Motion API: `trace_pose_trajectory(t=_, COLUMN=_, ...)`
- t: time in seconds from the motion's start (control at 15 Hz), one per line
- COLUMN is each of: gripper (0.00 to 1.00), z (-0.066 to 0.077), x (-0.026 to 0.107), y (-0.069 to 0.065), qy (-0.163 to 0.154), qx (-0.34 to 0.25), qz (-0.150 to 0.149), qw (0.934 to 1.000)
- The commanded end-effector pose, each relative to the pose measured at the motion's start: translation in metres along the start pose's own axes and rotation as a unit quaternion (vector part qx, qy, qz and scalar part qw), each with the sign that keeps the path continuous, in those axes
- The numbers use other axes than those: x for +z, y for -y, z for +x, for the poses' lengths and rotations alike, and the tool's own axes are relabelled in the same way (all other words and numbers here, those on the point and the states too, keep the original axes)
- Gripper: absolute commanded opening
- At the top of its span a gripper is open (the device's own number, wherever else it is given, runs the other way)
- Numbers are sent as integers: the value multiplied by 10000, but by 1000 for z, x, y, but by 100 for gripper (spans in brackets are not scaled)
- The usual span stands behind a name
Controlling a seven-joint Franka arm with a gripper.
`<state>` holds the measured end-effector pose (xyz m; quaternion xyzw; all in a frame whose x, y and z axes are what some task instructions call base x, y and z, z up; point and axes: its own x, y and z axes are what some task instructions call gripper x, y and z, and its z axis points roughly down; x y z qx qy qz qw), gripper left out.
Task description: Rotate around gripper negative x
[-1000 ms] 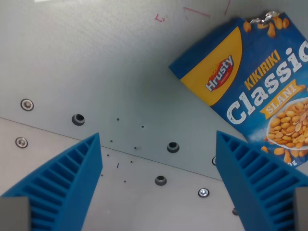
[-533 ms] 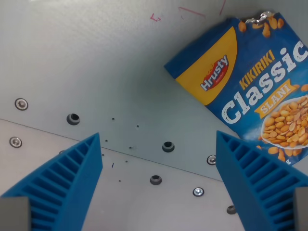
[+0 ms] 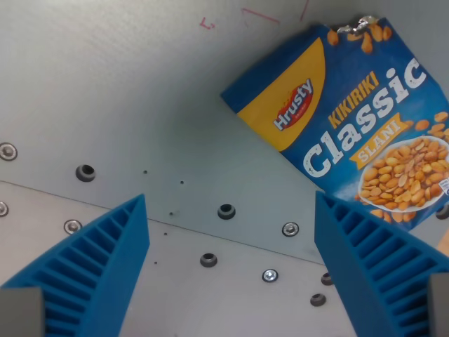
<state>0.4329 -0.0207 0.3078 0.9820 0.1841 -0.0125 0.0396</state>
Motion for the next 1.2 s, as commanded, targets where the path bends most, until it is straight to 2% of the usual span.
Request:
trace_pose_trajectory(t=0.07, gripper=100, z=-1, x=-1, y=3, qy=-101, qx=89, qz=-1031, qw=9946)
trace_pose_trajectory(t=0.6, gripper=100, z=-1, x=-1, y=3, qy=-96, qx=95, qz=-1560, qw=9877)
trace_pose_trajectory(t=1.2, gripper=100, z=-1, x=-1, y=3, qy=-90, qx=100, qz=-2149, qw=9765)
